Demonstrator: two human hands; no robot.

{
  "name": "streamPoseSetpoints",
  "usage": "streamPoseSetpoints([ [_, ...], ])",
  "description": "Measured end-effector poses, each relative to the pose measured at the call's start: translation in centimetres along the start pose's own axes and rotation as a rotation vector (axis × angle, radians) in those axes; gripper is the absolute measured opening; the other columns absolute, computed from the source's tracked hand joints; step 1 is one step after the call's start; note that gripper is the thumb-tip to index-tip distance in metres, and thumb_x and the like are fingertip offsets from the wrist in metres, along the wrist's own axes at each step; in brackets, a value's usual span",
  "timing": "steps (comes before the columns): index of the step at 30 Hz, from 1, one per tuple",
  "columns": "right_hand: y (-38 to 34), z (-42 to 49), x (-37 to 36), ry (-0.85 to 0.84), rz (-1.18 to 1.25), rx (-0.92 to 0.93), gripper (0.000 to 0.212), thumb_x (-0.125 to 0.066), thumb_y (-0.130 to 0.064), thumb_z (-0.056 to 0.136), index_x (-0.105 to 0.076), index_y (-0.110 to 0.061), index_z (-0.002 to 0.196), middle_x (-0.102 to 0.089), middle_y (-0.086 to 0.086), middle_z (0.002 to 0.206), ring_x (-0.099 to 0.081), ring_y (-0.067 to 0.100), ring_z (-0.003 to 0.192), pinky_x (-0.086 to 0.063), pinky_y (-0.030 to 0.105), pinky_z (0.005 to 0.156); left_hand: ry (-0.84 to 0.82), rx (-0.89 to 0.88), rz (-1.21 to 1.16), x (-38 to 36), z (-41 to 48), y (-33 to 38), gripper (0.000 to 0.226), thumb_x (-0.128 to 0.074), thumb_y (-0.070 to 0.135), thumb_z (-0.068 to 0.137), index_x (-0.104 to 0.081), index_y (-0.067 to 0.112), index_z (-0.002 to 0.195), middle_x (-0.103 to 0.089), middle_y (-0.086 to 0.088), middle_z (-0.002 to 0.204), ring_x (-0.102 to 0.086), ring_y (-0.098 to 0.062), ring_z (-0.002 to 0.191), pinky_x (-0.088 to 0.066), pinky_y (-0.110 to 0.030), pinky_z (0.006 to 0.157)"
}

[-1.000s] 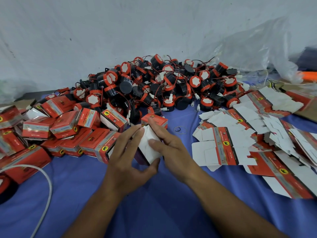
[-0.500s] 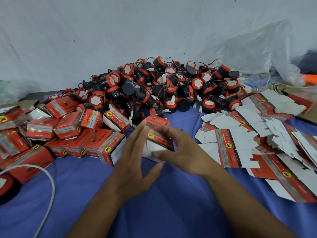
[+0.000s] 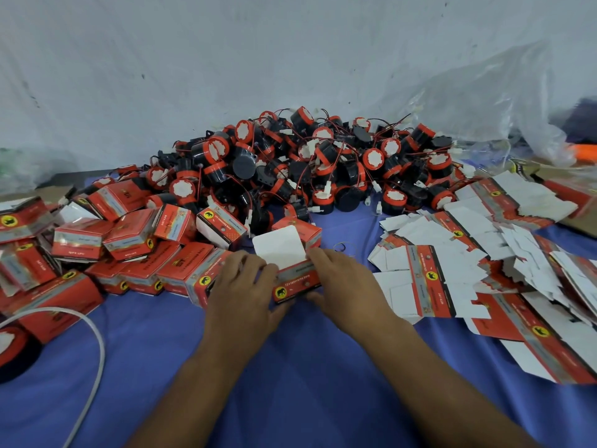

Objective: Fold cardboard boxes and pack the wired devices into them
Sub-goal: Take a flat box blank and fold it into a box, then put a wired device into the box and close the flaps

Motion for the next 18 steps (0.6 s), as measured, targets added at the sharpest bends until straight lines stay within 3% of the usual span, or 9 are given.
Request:
streamPoseSetpoints([
  [4, 0.9, 0.0, -0.7, -0.010, 0.084, -0.101, 0.059, -0.075, -0.043, 0.085, -0.042, -0.018, 0.127, -0.057, 0.003, 0.122, -0.063, 0.027, 0.101, -0.039, 0.031, 0.066, -0.036, 0.158, -0.115, -0.5, 0.0, -0.5, 0.050, -0.086, 0.042, 0.070, -0.066, 0.006, 0.099, -0.063, -0.011, 0.095, -0.059, -0.029, 0.088, -0.049, -0.039, 0.074],
  [7, 0.8, 0.1, -1.3, 0.043, 0.018, -0.072, 0.056, -0.078, -0.034, 0.083, -0.042, -0.013, 0.120, -0.049, 0.007, 0.119, -0.059, 0.027, 0.084, -0.036, 0.030, 0.058, -0.090, 0.288, -0.449, -1.1, -0.5, -1.5, 0.047, -0.073, 0.053, 0.079, -0.062, 0.016, 0.107, -0.057, 0.004, 0.097, -0.052, -0.010, 0.085, -0.040, -0.020, 0.074],
  [9, 0.4, 0.3, -1.4, 0.064, 0.001, 0.006, 0.053, -0.081, -0.028, 0.079, -0.046, -0.008, 0.113, -0.042, 0.008, 0.118, -0.049, 0.022, 0.078, -0.035, 0.030, 0.054, -0.116, 0.367, -0.620, -1.7, -0.8, -2.0, 0.045, -0.067, 0.057, 0.080, -0.056, 0.021, 0.104, -0.056, 0.007, 0.089, -0.052, -0.007, 0.076, -0.039, -0.014, 0.065],
  [12, 0.3, 0.2, -1.5, -0.005, 0.207, 0.116, 0.057, -0.085, -0.048, 0.074, -0.054, -0.008, 0.100, -0.043, 0.002, 0.109, -0.043, 0.013, 0.082, -0.040, 0.029, 0.064, -0.200, 0.427, -0.710, -2.8, -1.0, -3.3, 0.042, -0.078, 0.042, 0.080, -0.049, 0.020, 0.102, -0.057, 0.004, 0.088, -0.053, -0.009, 0.075, -0.040, -0.018, 0.064],
  [15, 0.6, 0.6, -0.1, 0.025, 0.468, 0.108, 0.037, -0.058, -0.054, 0.095, -0.048, -0.024, 0.076, -0.047, -0.009, 0.081, -0.045, 0.007, 0.068, -0.034, 0.021, 0.062, -0.196, 0.423, -0.745, -2.9, -1.1, -4.0, 0.043, -0.083, 0.034, 0.077, -0.048, 0.020, 0.098, -0.057, 0.004, 0.094, -0.054, -0.010, 0.085, -0.043, -0.021, 0.071],
  [18, 2.6, 3.6, 1.3, 0.131, 0.500, -0.051, 0.028, -0.051, -0.037, 0.104, -0.053, -0.015, 0.087, -0.058, -0.006, 0.068, -0.054, 0.007, 0.064, -0.039, 0.028, 0.059, -0.165, 0.365, -0.721, -2.7, -1.2, -3.3, 0.046, -0.083, 0.036, 0.076, -0.048, 0.025, 0.105, -0.053, 0.013, 0.101, -0.050, -0.004, 0.092, -0.038, -0.011, 0.077],
])
Point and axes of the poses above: each hand's wrist, its own z-axis towards the middle knuckle, its own x-axis out of the back of the hand, y = z × x, the point moved 5 cm from there along z, towards the middle knuckle
